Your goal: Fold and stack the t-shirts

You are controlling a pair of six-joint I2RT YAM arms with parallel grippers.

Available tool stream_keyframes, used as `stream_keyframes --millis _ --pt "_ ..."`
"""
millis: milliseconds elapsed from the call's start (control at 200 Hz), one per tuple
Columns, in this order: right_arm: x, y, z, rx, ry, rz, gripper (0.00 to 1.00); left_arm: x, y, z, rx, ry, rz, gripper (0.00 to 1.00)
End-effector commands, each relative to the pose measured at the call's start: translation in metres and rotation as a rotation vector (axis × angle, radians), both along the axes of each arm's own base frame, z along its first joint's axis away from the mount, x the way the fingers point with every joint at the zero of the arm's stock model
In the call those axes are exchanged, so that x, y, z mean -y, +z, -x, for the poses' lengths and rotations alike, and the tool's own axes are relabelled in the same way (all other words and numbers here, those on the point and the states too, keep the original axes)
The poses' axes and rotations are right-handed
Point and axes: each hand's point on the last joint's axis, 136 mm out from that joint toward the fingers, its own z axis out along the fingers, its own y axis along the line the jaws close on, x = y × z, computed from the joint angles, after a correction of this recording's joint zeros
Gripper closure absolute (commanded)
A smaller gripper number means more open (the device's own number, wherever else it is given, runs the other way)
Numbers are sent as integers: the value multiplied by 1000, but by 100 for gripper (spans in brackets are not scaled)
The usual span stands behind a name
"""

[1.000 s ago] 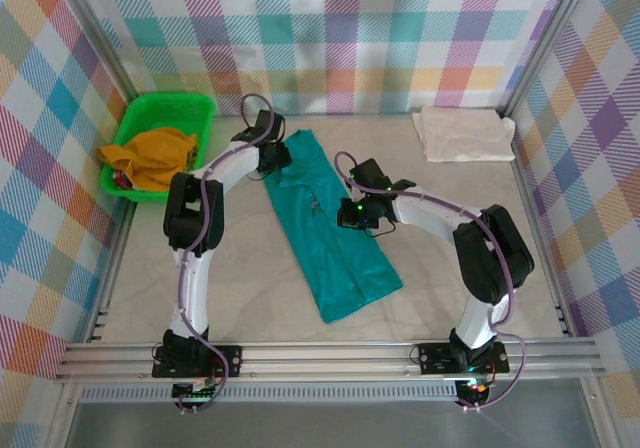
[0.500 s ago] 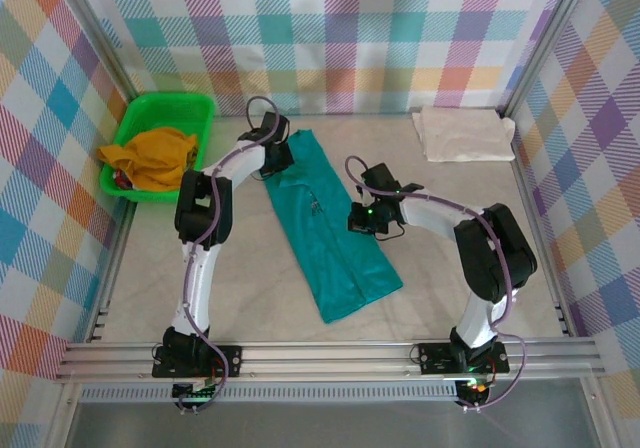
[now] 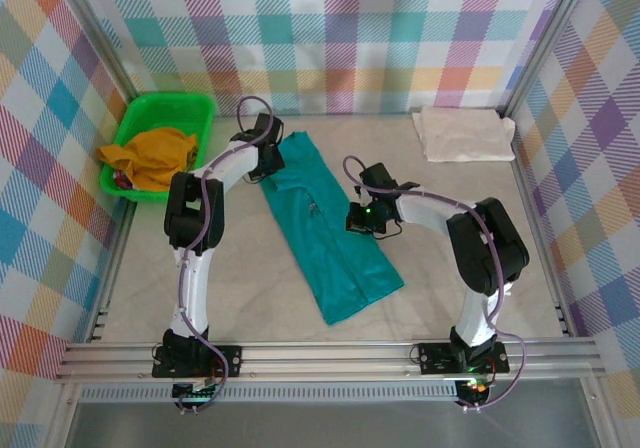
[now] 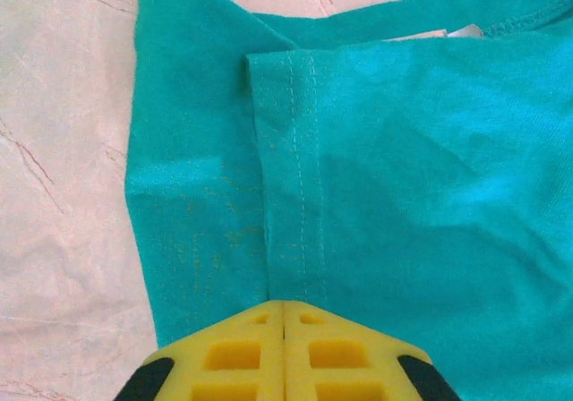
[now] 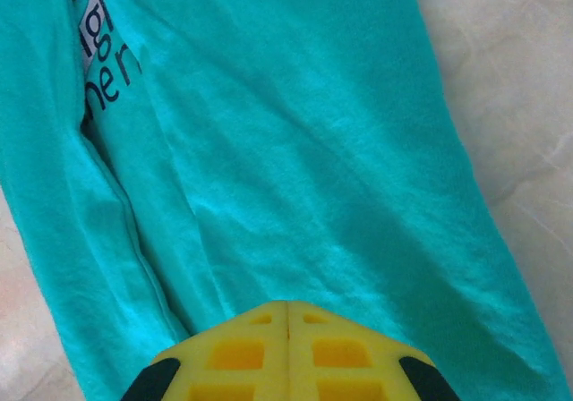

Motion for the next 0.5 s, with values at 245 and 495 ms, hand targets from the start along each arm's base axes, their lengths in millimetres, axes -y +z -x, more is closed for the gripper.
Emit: stream_keyframes --millis 245,495 --pt "-6 -9 -6 -37 -5 -24 100 9 -44 -3 -108 10 69 81" --pt "-8 -23 15 -136 -131 -138 100 38 -65 -29 -136 -11 192 82"
